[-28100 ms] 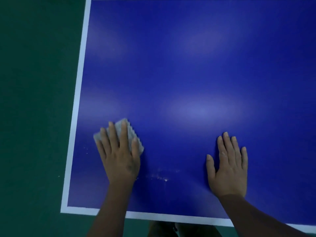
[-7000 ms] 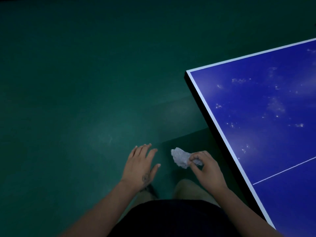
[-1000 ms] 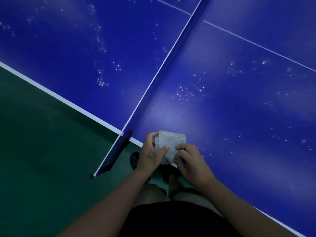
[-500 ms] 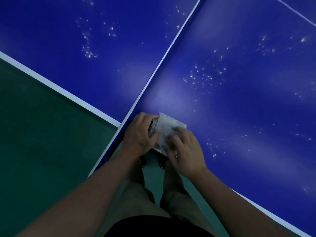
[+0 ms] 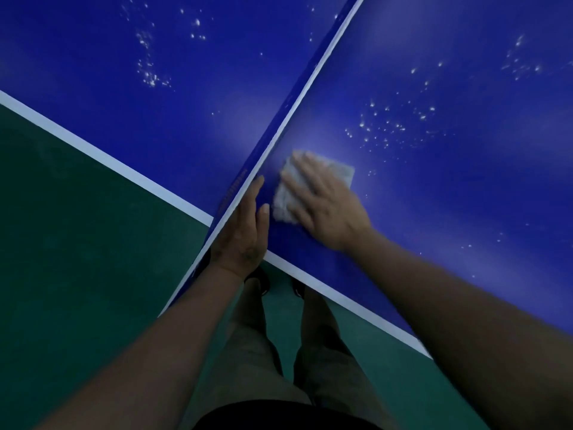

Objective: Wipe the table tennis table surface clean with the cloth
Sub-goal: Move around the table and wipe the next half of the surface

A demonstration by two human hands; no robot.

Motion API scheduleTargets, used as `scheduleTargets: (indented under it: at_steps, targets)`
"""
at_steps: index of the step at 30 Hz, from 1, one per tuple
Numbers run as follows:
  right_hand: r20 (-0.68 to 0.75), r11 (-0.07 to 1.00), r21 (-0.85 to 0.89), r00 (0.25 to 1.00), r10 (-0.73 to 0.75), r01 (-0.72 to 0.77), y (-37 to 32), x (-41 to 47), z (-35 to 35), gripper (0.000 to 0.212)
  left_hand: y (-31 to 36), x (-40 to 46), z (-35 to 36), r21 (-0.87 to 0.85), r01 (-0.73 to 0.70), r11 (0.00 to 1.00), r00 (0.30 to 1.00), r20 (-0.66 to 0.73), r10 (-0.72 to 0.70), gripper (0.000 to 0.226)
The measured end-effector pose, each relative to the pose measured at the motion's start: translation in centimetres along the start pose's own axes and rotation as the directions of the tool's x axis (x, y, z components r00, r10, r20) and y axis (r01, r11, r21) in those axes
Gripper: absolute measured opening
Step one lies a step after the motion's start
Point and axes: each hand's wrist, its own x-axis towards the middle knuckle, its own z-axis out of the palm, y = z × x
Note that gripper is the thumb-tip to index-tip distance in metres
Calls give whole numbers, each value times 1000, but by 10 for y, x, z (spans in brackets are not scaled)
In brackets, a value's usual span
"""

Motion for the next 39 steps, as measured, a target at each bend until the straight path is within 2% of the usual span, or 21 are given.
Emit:
scheduleTargets:
  at_steps: [2,6,8,11,14,17,20,22,26,29,31,35,39]
  targets:
    - [-60,989,-10,988,145,-146,32,27,-15,61,-2,-1,4,40,-44,998,999,14,43,49]
    - [-121,904,1,897,425,-428,55,53,-32,65,-7,-2,15,154,-110,982,993,54,103,52]
    - [-125,919,0,912,392,-395,40,51,-28,64,-6,-1,20,183,-131,974,991,50,124,54]
    - [-92,972,-2,968,232,-233,21,36,-17,62,-2,5,26,233,-135,963,991,36,130,58]
    - [-120,987,-23,981,155,-159,53,49,-24,60,3,15,35,275,-181,944,983,74,167,61]
    - [-176,945,-5,931,320,-326,110,85,-46,63,8,33,43,318,-244,916,969,103,223,63]
    - [-97,855,38,849,519,-518,149,106,-70,69,18,55,49,320,-198,926,980,55,190,64]
    - [-100,852,41,847,523,-522,147,104,-72,69,25,69,55,311,-203,929,979,56,195,64]
    - [-166,916,18,903,397,-400,112,75,-48,65,35,89,73,332,-292,897,956,114,269,65]
    - [-150,939,-16,929,339,-345,136,83,-53,65,41,107,87,390,-351,851,936,151,316,67]
    - [-146,927,-16,918,369,-375,173,104,-68,66,47,125,95,418,-381,825,925,151,350,67]
    - [-97,846,15,842,531,-533,235,137,-102,68,62,168,107,488,-388,782,921,181,344,70]
    - [-145,851,56,839,525,-522,240,131,-101,69,84,209,121,538,-343,770,939,170,300,69]
